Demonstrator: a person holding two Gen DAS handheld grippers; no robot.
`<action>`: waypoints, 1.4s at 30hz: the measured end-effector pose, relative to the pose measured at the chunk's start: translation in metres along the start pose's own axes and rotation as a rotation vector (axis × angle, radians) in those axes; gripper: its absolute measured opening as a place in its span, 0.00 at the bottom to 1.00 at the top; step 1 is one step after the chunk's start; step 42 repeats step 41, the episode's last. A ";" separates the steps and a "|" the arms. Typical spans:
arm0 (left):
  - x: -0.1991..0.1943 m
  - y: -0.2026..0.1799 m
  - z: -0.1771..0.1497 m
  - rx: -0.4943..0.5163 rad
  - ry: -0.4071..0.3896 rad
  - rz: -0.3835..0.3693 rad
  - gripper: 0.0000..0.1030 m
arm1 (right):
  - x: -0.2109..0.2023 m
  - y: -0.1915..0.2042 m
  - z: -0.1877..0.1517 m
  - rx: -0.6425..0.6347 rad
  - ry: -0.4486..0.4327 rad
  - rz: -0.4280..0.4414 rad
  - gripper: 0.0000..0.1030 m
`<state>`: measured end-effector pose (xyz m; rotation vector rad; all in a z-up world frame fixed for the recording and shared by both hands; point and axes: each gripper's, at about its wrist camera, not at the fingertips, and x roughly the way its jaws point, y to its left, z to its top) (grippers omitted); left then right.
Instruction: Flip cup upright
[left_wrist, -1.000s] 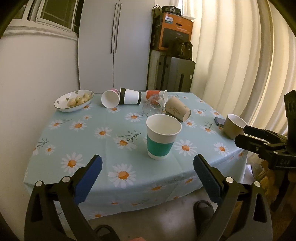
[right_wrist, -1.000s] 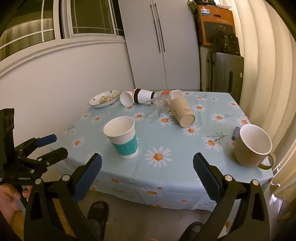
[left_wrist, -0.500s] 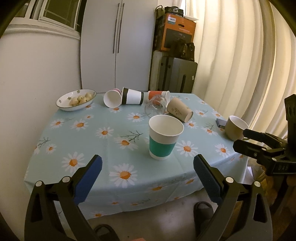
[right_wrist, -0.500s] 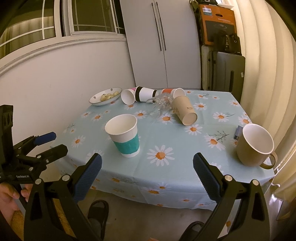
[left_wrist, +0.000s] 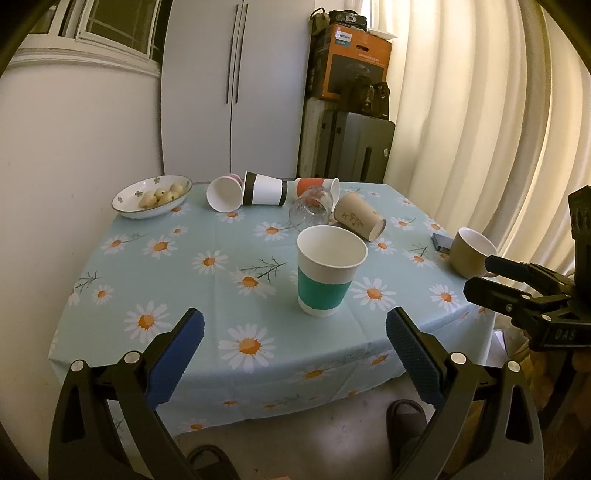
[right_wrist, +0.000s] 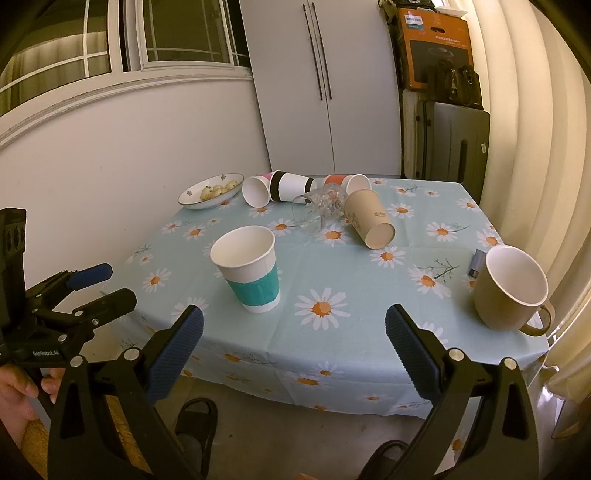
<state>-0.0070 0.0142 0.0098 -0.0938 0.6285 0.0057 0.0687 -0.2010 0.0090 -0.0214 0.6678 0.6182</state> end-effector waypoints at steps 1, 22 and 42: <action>0.000 0.000 0.000 0.000 0.000 0.001 0.94 | 0.000 0.000 0.000 0.001 0.000 0.001 0.95; 0.002 0.001 0.000 0.006 0.006 -0.002 0.94 | 0.000 0.000 0.000 0.000 -0.001 0.003 0.95; 0.005 -0.001 -0.002 0.007 0.014 -0.007 0.94 | 0.002 0.000 0.000 0.004 0.006 0.002 0.95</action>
